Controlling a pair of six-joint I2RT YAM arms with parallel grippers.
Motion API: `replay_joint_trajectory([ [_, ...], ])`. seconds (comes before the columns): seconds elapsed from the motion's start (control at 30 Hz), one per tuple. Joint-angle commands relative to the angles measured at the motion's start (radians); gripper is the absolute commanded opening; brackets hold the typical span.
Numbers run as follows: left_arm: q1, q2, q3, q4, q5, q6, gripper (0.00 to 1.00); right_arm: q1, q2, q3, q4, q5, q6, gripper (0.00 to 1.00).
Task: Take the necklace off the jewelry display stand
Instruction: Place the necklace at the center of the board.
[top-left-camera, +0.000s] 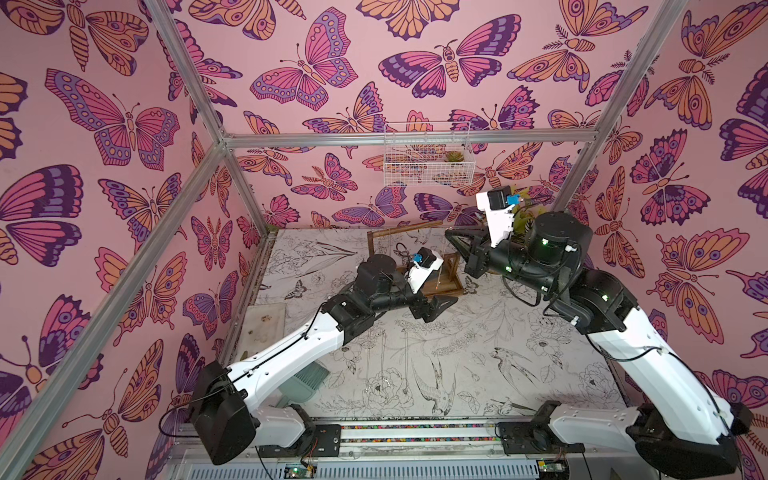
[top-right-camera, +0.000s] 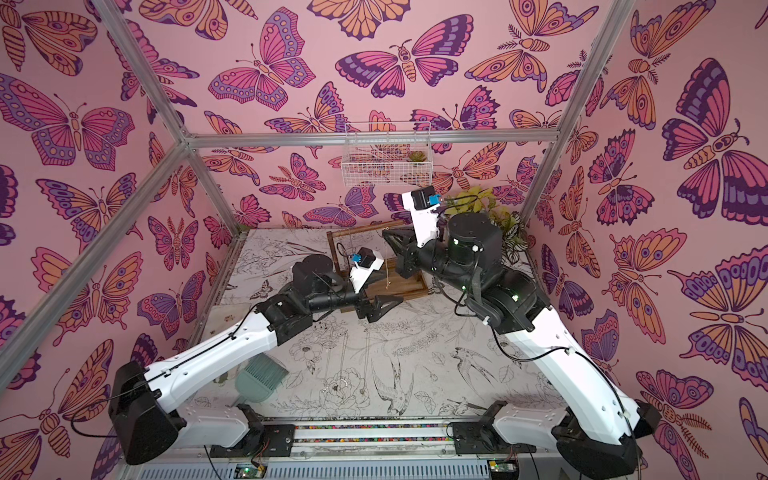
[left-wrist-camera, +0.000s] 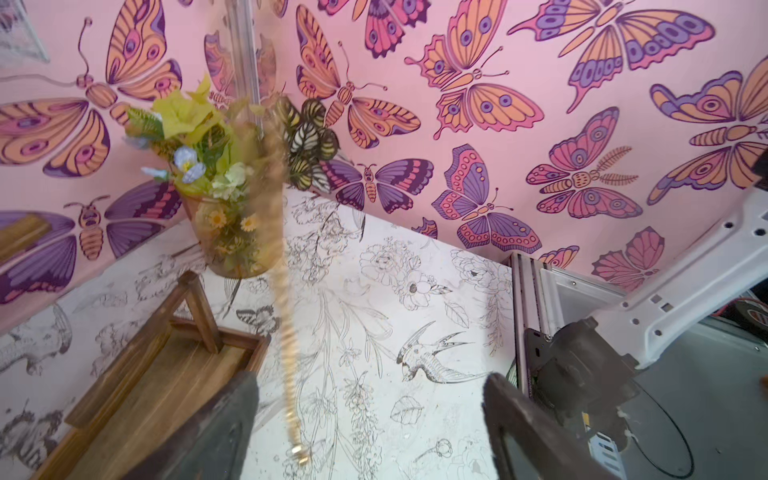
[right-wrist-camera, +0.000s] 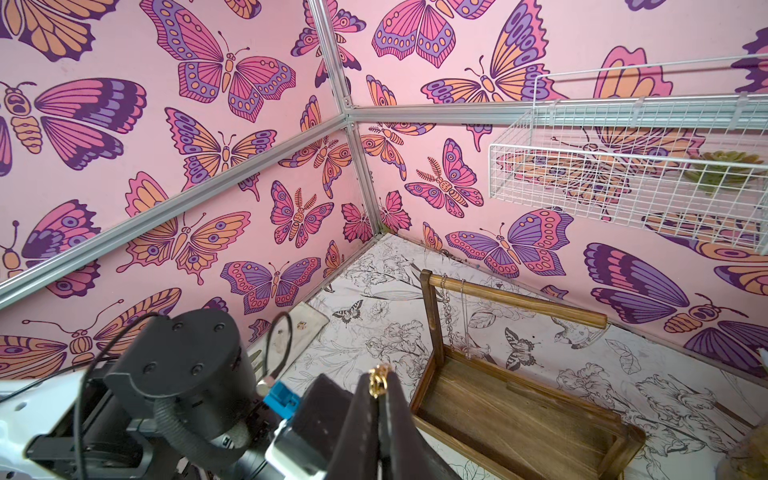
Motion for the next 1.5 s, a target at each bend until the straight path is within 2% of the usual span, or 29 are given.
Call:
replay_joint_trajectory([
  [0.0,0.0,0.001,0.015,0.019,0.015,0.013,0.78,0.01,-0.01,0.033,0.008,0.007,0.011,0.0],
  [0.17,0.0,-0.001,0.007,0.02,0.013,0.009,0.64,0.008,-0.002,0.052,0.008,0.007,0.005,0.0],
  [0.5,-0.002,-0.012,-0.004,0.019,0.019,0.005,0.47,0.008,-0.011,0.061,0.013,0.013,0.009,0.0],
  [1.47,-0.006,-0.018,-0.04,0.018,-0.018,-0.016,0.24,0.008,-0.013,0.061,0.023,0.029,-0.003,0.0],
])
